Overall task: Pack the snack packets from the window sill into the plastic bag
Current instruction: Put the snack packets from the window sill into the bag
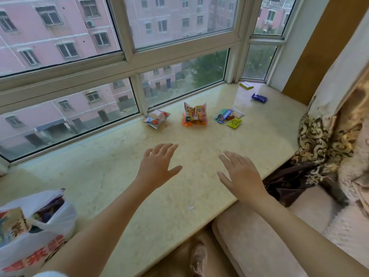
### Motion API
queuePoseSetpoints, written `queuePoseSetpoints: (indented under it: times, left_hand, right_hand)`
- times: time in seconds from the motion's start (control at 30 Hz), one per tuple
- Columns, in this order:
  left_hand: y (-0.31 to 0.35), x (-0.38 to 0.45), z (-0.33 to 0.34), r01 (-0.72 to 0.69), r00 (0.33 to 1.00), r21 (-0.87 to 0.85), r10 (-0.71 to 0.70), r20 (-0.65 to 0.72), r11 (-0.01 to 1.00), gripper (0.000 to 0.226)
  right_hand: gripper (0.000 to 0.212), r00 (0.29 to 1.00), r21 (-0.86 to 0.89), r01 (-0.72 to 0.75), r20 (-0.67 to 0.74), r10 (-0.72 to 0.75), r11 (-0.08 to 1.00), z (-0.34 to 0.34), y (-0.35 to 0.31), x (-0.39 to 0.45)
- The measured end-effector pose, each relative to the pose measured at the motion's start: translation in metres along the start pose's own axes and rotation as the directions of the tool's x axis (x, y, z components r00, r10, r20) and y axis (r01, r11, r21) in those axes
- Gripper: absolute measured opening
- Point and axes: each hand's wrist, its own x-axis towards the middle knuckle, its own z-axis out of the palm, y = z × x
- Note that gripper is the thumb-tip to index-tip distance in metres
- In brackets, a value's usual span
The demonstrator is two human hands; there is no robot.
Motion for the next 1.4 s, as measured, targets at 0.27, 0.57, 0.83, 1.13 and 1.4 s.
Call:
queuePoseSetpoints:
  times: [0.27, 0.57, 0.83, 1.13, 1.4]
  left_hand:
    - [0.030, 0.128, 0.055, -0.025, 0.996, -0.066, 0.031, 0.082, 0.997, 0.076]
    - [0.056, 0.239, 0.084, -0.055, 0.992, -0.111, 0.067, 0.105, 0.992, 0.077]
    - [0.074, 0.310, 0.155, 0.082, 0.994, -0.139, -0.070, 0.088, 0.987, 0.082]
    - [0.159, 0.373, 0.287, 0.295, 0.954, -0.176, -0.280, 0.105, 0.939, 0.080]
    - [0.212, 0.459, 0.378, 0.269, 0.963, -0.200, -0.266, 0.040, 0.942, 0.077]
  right_hand:
    - [0.056, 0.996, -0.039, -0.077, 0.047, 0.079, 0.996, 0.027, 0.090, 0.079]
    - [0.057, 0.990, -0.042, -0.102, 0.094, 0.106, 0.994, 0.052, 0.170, 0.152]
    - [0.056, 0.993, -0.049, -0.031, 0.112, 0.037, 0.998, 0.119, 0.252, 0.229]
    - [0.059, 0.979, 0.055, 0.060, 0.192, -0.069, 0.997, 0.244, 0.378, 0.281]
    - [0.063, 0.989, 0.100, 0.047, 0.132, -0.060, 0.994, 0.327, 0.454, 0.328]
